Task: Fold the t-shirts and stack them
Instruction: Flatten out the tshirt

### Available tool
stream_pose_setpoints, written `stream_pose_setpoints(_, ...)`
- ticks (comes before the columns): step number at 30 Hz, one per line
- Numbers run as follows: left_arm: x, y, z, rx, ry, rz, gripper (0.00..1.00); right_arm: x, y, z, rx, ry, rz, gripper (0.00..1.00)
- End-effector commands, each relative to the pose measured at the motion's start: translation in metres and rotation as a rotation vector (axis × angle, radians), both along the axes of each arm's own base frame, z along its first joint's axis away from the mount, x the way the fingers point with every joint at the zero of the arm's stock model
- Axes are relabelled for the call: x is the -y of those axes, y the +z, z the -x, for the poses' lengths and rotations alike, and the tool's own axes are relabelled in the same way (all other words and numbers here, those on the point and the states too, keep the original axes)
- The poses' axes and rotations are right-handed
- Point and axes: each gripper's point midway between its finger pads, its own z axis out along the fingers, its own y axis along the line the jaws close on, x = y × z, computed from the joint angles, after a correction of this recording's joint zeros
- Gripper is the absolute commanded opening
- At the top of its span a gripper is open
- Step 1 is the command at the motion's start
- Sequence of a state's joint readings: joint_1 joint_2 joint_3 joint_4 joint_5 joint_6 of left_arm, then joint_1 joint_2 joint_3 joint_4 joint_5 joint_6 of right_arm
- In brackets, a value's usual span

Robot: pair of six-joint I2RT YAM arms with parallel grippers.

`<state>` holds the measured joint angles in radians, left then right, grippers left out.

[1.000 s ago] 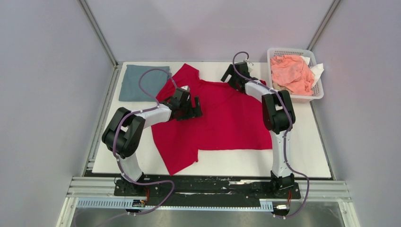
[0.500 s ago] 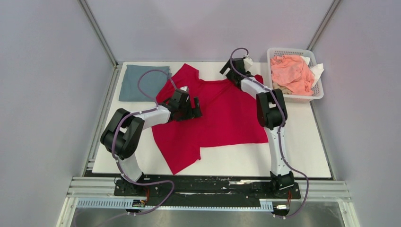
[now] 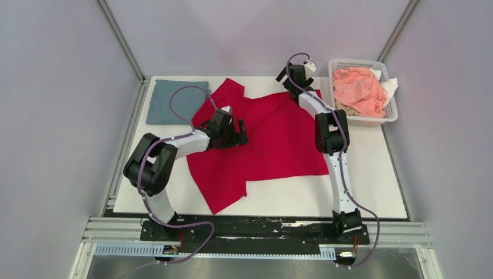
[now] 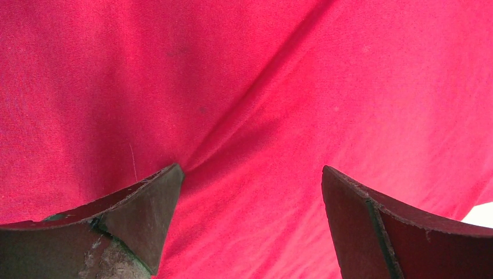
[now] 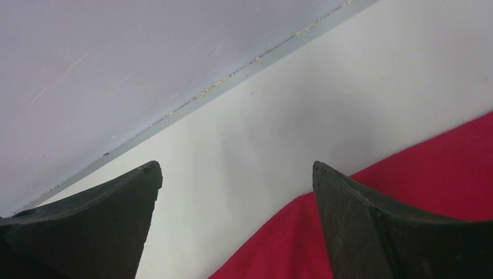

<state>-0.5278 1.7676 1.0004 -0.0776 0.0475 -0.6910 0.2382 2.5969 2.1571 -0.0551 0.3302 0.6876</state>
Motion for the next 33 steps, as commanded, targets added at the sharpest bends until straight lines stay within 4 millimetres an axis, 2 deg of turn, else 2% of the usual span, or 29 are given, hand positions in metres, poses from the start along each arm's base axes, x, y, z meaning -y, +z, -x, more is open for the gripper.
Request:
stream_pose_setpoints(1, -0.030, -0.042, 0.042, -0.193, 0.008, -0.125, 1.00, -0.009, 0.098, 0.001, 0.128, 0.152, 0.096, 1.00)
stream_pose_setpoints(3, -0.026, -0.029, 0.032, -0.153, 0.012, -0.112, 1.00, -0.007, 0.114, 0.020, 0.106, 0.196, 0.139, 1.00)
stream_pose_setpoints(6, -0.022, -0.001, 0.017, -0.078, 0.024, -0.090, 1.00, 0.000, 0.117, 0.066, 0.037, 0.233, 0.178, 1.00)
stream_pose_setpoints(8, -0.024, 0.020, 0.009, -0.016, 0.042, -0.084, 1.00, 0.005, 0.111, 0.103, -0.016, 0.260, 0.174, 1.00)
stream_pose_setpoints(10, -0.024, 0.040, 0.005, 0.033, 0.048, -0.064, 1.00, 0.008, 0.096, 0.144, -0.078, 0.285, 0.157, 1.00)
stream_pose_setpoints(11, -0.025, 0.044, 0.006, 0.042, 0.054, -0.063, 1.00, 0.010, 0.100, 0.165, -0.090, 0.292, 0.148, 1.00)
stream_pose_setpoints(13, -0.031, 0.062, 0.009, 0.079, 0.076, -0.052, 1.00, 0.014, 0.082, 0.202, -0.158, 0.294, 0.130, 1.00)
stream_pose_setpoints(16, -0.040, 0.068, 0.017, 0.096, 0.101, -0.055, 1.00, 0.022, 0.053, 0.248, -0.245, 0.301, 0.104, 1.00)
stream_pose_setpoints(19, -0.046, 0.068, 0.029, 0.090, 0.115, -0.040, 1.00, 0.022, 0.029, 0.279, -0.307, 0.328, 0.076, 1.00)
stream_pose_setpoints(23, -0.053, 0.061, 0.050, 0.072, 0.120, -0.014, 1.00, 0.024, -0.003, 0.305, -0.394, 0.326, 0.048, 1.00)
stream_pose_setpoints(27, -0.068, 0.053, 0.071, 0.055, 0.145, -0.025, 1.00, 0.031, -0.023, 0.328, -0.458, 0.284, 0.009, 1.00)
stream_pose_setpoints(33, -0.078, 0.034, 0.100, -0.014, 0.160, -0.021, 1.00, 0.063, -0.047, 0.371, -0.556, 0.144, -0.029, 1.00)
